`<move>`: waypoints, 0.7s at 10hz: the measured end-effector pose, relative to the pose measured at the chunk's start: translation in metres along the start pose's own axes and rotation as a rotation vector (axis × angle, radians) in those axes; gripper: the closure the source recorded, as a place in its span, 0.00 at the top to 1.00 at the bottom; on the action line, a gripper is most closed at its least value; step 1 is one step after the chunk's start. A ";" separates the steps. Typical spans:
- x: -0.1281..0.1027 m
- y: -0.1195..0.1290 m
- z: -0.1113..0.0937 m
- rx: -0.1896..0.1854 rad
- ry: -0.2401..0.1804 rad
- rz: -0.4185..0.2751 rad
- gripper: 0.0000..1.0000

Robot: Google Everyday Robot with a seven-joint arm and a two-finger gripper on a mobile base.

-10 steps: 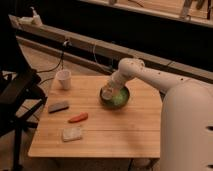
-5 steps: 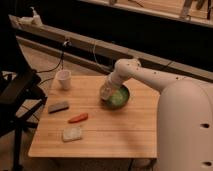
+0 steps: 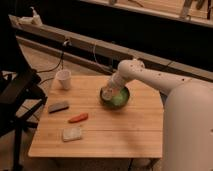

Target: Place the bottle in the ceramic bowl

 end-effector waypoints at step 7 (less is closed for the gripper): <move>0.012 0.009 -0.012 0.028 0.043 0.073 0.64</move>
